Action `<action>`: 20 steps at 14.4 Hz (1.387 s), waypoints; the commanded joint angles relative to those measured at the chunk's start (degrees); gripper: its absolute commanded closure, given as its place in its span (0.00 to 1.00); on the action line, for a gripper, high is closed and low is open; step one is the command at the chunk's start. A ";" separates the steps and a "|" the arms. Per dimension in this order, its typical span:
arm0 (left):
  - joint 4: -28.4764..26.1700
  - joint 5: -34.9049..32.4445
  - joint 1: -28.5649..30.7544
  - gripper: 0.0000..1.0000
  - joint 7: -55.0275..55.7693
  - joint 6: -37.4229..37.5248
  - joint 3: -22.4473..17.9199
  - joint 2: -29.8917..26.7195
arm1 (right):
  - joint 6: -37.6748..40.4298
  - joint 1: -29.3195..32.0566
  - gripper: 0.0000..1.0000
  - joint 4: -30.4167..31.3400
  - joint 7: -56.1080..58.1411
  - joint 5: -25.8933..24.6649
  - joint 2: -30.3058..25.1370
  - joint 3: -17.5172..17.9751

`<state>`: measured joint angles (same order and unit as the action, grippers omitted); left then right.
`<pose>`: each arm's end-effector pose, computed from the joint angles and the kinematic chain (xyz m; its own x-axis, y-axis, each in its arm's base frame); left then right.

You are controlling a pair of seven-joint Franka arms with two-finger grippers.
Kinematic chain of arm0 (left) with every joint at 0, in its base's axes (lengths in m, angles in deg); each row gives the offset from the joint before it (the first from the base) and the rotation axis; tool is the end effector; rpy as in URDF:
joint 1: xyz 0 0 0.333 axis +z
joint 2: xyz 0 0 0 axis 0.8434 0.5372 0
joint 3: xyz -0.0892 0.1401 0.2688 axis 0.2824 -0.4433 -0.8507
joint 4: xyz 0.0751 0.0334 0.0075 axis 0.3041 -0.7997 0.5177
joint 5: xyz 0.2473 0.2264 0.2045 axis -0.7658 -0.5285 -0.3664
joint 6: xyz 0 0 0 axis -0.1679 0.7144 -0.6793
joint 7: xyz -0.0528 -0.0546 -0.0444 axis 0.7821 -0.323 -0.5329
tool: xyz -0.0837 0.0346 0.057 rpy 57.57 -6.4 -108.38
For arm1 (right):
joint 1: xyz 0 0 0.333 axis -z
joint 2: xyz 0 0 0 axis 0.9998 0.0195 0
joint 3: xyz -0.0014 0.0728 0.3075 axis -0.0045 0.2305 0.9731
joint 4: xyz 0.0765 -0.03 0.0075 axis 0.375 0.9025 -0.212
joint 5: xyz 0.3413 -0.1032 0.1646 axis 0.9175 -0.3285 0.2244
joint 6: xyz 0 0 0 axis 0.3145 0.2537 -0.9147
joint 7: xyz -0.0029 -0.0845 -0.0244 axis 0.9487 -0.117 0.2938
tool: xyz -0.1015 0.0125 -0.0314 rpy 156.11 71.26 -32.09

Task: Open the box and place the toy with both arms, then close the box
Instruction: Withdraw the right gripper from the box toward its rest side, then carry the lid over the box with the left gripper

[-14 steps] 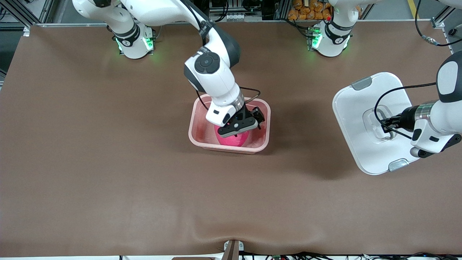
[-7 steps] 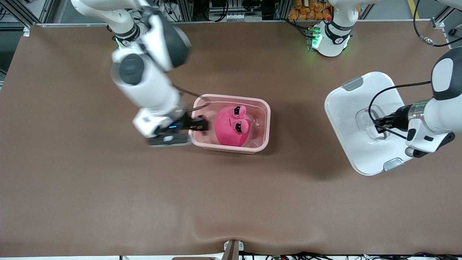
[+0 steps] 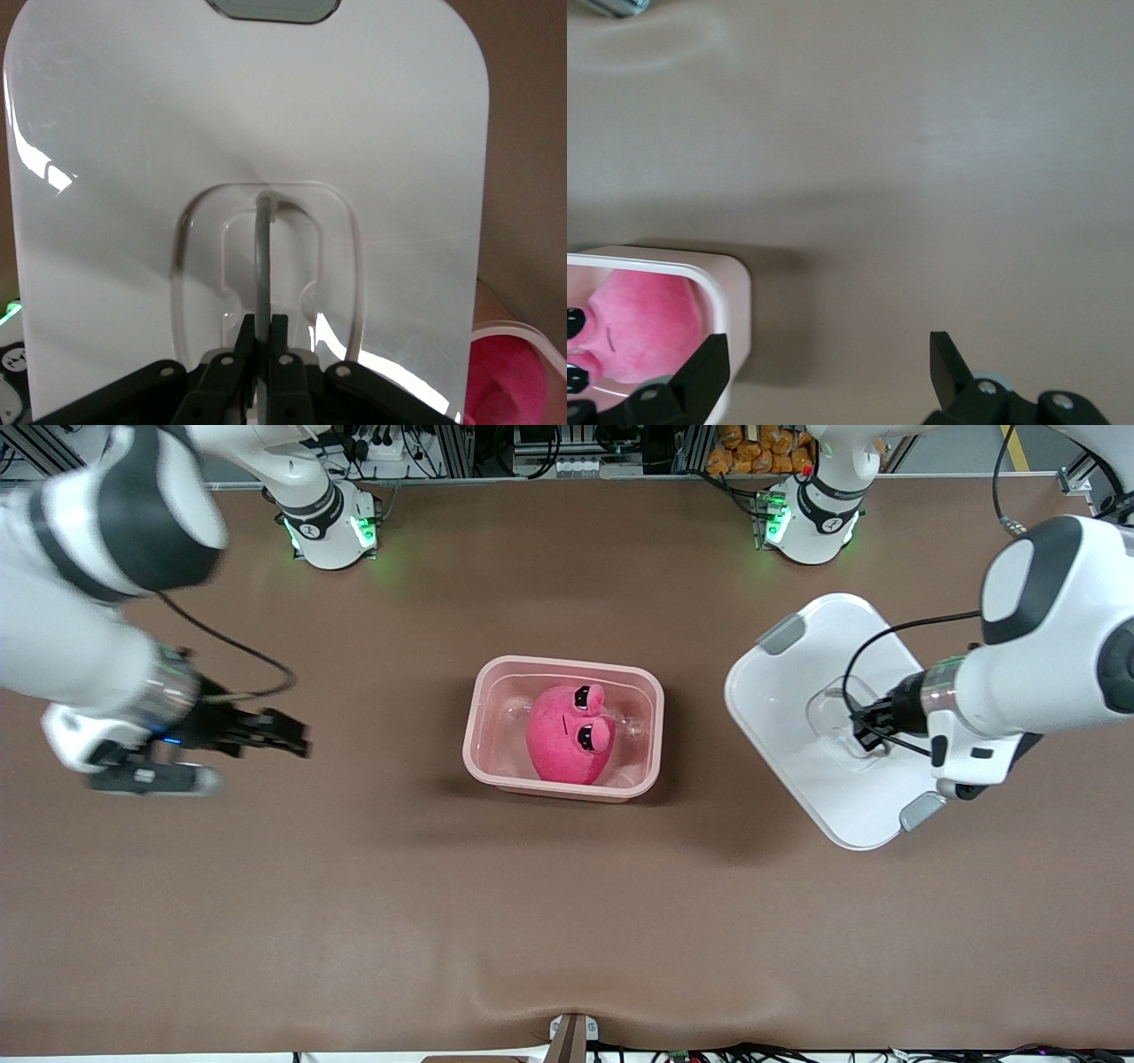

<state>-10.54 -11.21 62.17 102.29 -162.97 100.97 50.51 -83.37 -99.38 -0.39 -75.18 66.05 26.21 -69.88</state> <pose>0.6114 -0.1496 0.5069 0.7106 0.6621 -0.2381 0.6590 -0.7448 -0.1044 0.6236 0.1007 0.5714 0.9985 -0.0546 0.0050 -0.0533 -0.9882 -0.1438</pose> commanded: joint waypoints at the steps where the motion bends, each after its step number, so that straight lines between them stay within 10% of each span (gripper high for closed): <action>1: 0.07 0.75 -1.40 1.00 7.86 -1.88 1.04 -0.69 | 1.34 4.68 0.00 5.10 5.46 -0.79 -6.81 1.23; 11: 2.27 -0.30 -18.53 1.00 46.88 -16.28 0.34 2.82 | 11.28 11.11 0.00 5.01 14.97 -9.85 -12.53 -1.49; 20: 9.03 -19.89 -38.47 1.00 71.25 -21.04 -3.95 12.48 | 14.00 11.46 0.00 9.23 11.37 -5.80 -16.40 -1.49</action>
<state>-5.19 -27.92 28.71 171.13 -184.56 100.32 60.57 -70.11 -88.98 6.55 -62.79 59.22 12.07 -71.95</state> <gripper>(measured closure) 0.930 0.000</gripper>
